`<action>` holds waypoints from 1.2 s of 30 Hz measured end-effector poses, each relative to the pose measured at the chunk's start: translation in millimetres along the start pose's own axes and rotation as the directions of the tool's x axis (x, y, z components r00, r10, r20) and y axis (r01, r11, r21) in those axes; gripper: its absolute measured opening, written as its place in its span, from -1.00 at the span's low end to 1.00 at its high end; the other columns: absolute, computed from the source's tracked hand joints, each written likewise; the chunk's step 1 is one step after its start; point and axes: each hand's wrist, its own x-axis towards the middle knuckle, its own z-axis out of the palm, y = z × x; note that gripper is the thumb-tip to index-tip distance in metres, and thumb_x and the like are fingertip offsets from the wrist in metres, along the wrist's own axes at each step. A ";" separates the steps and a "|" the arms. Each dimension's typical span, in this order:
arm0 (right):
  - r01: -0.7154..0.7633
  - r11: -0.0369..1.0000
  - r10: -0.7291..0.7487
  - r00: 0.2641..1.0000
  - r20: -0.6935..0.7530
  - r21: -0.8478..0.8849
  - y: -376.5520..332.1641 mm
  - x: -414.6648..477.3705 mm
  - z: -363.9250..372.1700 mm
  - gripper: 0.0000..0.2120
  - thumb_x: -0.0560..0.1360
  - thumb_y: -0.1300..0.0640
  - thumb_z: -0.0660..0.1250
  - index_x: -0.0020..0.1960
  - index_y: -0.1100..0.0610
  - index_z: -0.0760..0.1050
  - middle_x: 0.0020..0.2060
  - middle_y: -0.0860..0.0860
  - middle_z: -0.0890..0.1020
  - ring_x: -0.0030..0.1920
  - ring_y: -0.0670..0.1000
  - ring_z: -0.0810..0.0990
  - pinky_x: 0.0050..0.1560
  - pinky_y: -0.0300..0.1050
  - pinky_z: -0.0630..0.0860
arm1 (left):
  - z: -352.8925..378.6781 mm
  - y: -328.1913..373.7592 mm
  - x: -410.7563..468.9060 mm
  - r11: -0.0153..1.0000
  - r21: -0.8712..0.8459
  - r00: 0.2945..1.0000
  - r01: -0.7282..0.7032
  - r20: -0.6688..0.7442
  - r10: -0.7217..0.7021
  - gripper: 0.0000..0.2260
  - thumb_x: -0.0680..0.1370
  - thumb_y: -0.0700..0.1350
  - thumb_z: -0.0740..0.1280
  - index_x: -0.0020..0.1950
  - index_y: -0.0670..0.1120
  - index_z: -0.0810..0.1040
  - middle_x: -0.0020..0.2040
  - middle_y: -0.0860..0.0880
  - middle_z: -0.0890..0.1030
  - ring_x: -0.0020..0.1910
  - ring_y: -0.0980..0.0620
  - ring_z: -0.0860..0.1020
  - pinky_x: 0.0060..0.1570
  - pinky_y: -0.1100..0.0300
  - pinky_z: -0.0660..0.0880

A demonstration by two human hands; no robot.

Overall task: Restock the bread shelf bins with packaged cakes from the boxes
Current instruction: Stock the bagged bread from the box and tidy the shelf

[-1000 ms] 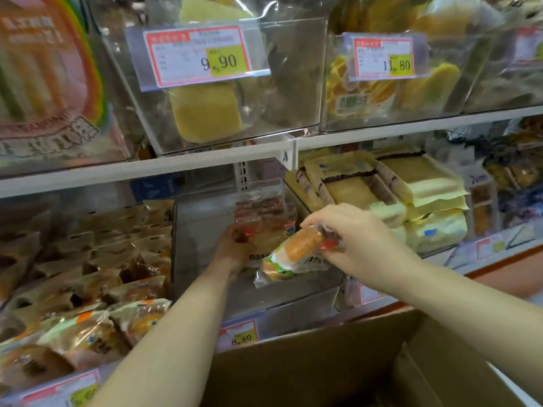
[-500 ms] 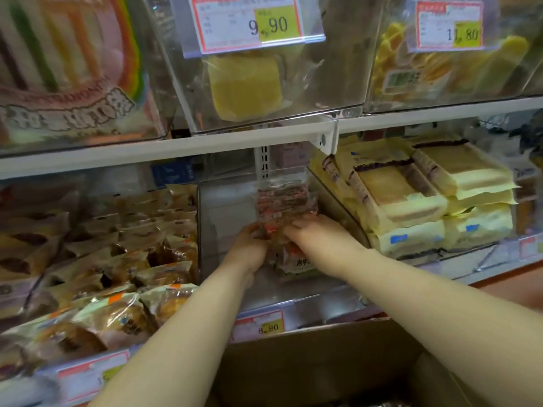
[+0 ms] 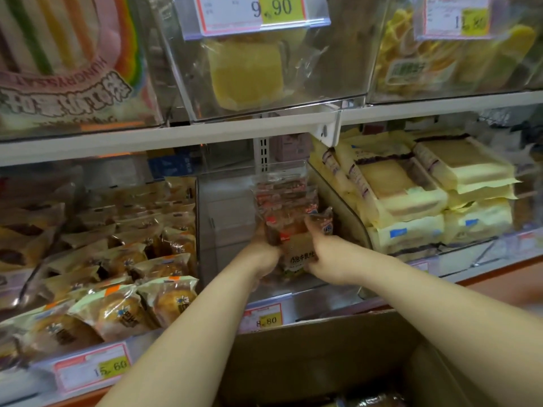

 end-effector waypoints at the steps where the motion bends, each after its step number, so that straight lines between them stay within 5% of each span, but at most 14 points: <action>1: -0.001 1.000 0.001 1.000 0.014 0.019 0.7 5.3 1.7 -0.17 0.55 0.12 0.24 0.53 0.05 -0.32 0.04 0.10 0.59 -0.08 0.05 0.59 0.01 -0.05 0.55 | 0.5 0.5 0.9 0.999 -0.049 1.000 -0.016 -0.001 0.016 -0.69 0.60 -0.09 0.28 0.33 0.05 0.34 0.06 -0.06 0.59 -0.12 -0.02 0.62 -0.33 0.14 0.58; 4: -0.038 0.998 0.037 0.999 0.010 0.041 1.6 14.7 1.1 -0.15 0.56 0.12 0.22 0.52 0.05 -0.39 0.20 0.22 0.55 0.09 0.18 0.59 0.15 0.10 0.53 | 0.7 1.4 5.7 0.982 -0.191 1.000 -0.011 -0.002 0.011 -0.66 0.61 -0.14 0.26 0.34 0.09 0.31 0.15 -0.11 0.59 0.03 -0.14 0.61 -0.12 -0.02 0.62; 9: -0.037 0.998 0.037 0.999 0.002 0.059 3.9 10.9 -2.0 -0.19 0.57 0.18 0.19 0.53 0.01 -0.36 0.15 0.19 0.56 0.03 0.15 0.59 0.06 0.00 0.54 | 0.0 4.5 9.1 0.983 -0.180 0.999 -0.039 -0.022 0.036 -0.65 0.63 -0.21 0.20 0.36 0.10 0.31 0.24 -0.10 0.56 0.17 -0.15 0.56 0.14 -0.16 0.52; 15: 0.029 0.999 -0.027 0.996 -0.079 0.028 10.5 -14.4 -8.2 -0.28 0.55 0.15 0.27 0.56 -0.01 -0.06 0.29 0.09 0.51 0.18 0.06 0.54 0.19 -0.09 0.50 | -1.2 15.5 -14.5 0.972 0.233 0.998 -0.001 -0.060 0.016 -0.84 0.63 -0.11 0.18 0.21 -0.03 0.33 0.06 -0.08 0.54 0.01 -0.10 0.57 -0.02 0.01 0.56; 21: 0.264 0.962 -0.270 0.895 -0.354 -0.066 10.6 -88.4 0.5 -0.61 0.55 0.14 0.30 0.36 -0.05 0.41 0.18 -0.14 0.56 0.03 -0.32 0.47 0.06 -0.39 0.41 | 1.7 12.9 -79.1 0.869 0.418 0.904 -0.266 -0.204 0.375 -0.53 0.59 -0.14 0.27 0.49 0.02 0.26 0.40 0.03 0.42 0.36 0.07 0.38 0.25 0.25 0.28; 25: 0.352 0.932 -0.355 0.839 -0.412 -0.087 26.3 -123.4 36.1 -0.77 0.52 0.19 0.33 0.16 0.05 0.57 0.02 -0.11 0.63 0.05 -0.17 0.54 0.11 -0.21 0.51 | 6.8 -14.3 -122.9 0.751 0.498 0.801 -0.434 -0.168 0.575 -0.66 0.58 -0.20 0.27 0.35 0.01 0.46 0.20 0.09 0.55 0.17 0.19 0.48 0.22 0.31 0.38; 29: 0.313 0.932 -0.348 0.915 -0.206 -0.185 44.3 -130.0 82.1 -0.77 0.53 0.14 0.29 0.18 0.06 0.55 0.07 -0.06 0.62 0.11 -0.03 0.57 0.13 -0.11 0.50 | 10.4 -39.7 -140.4 0.692 0.570 0.825 -0.443 -0.042 0.563 -0.78 0.57 -0.18 0.28 0.18 -0.01 0.58 0.02 0.14 0.58 0.04 0.17 0.54 0.12 0.22 0.46; 32: 0.235 0.913 -0.222 0.972 0.075 -0.335 57.1 -122.6 113.7 -0.67 0.57 0.08 0.23 0.32 0.05 0.43 0.22 -0.02 0.54 0.21 0.03 0.51 0.12 -0.10 0.44 | 12.7 -56.9 -141.0 0.667 0.643 0.893 -0.376 0.061 0.445 -0.80 0.59 -0.11 0.27 0.19 0.03 0.56 0.12 0.11 0.59 0.13 0.13 0.52 0.18 0.17 0.45; 36: 0.141 0.885 0.023 0.939 0.343 -0.444 85.6 -102.8 148.3 -0.48 0.58 0.13 0.24 0.50 0.08 0.21 0.45 0.08 0.33 0.39 0.09 0.37 0.31 -0.04 0.40 | 14.6 -75.1 -135.5 0.551 0.782 0.954 -0.290 0.191 0.231 -0.74 0.60 0.00 0.22 0.29 0.12 0.46 0.26 0.11 0.51 0.24 0.06 0.45 0.18 0.04 0.46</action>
